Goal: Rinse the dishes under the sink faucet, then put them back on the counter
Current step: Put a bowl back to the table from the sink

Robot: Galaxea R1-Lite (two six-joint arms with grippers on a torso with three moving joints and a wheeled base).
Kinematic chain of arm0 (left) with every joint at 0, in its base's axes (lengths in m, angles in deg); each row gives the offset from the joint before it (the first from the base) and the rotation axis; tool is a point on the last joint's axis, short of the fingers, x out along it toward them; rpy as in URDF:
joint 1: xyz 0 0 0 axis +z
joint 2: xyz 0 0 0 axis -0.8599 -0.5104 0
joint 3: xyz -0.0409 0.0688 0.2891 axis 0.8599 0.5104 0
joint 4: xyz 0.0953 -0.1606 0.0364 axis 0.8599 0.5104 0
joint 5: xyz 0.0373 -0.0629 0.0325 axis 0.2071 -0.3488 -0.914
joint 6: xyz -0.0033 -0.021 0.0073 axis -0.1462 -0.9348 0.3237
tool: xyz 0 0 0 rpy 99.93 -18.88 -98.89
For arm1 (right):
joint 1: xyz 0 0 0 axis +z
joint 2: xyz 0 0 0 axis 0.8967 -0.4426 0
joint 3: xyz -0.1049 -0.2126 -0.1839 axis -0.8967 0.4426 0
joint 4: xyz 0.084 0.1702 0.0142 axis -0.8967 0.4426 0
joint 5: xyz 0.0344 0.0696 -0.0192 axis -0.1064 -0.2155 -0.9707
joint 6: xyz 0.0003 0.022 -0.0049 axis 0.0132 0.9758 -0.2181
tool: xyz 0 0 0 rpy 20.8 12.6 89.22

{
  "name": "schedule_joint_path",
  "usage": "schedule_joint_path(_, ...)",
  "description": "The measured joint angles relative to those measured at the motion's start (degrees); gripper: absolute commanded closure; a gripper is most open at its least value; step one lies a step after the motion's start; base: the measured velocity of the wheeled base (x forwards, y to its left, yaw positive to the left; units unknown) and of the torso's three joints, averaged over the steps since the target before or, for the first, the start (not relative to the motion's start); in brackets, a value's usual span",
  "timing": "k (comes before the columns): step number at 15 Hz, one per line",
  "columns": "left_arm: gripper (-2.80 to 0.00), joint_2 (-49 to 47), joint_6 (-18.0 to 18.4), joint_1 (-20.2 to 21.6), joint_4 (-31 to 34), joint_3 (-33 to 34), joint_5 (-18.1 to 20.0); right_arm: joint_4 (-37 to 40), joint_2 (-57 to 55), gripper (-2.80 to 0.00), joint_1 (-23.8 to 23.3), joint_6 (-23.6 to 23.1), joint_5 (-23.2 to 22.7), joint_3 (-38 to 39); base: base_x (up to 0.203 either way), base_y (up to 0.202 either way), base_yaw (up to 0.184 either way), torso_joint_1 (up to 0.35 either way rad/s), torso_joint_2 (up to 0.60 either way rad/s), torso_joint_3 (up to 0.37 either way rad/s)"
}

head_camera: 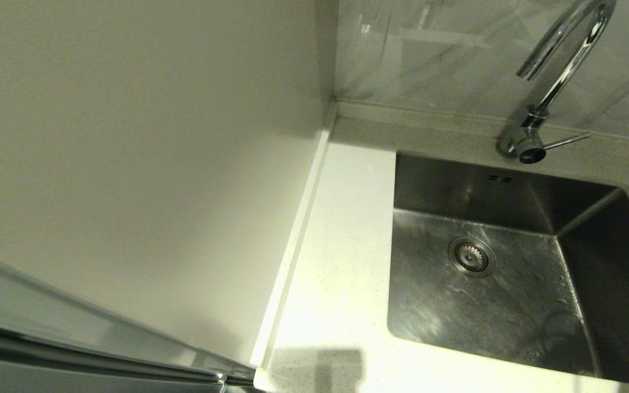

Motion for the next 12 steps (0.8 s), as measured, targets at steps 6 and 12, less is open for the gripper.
schedule_joint_path(6,0.00,0.0,0.0,0.0,0.0,0.0,0.0,-3.5,0.2,0.00,0.1,0.2,0.0,1.9,0.000,0.000,0.000,0.000,0.00,0.000)
schedule_joint_path(12,0.00,0.0,0.0,0.0,0.0,0.0,0.0,-5.6,2.1,0.00,0.2,0.5,-0.1,3.8,0.000,0.000,0.000,0.000,0.00,0.000)
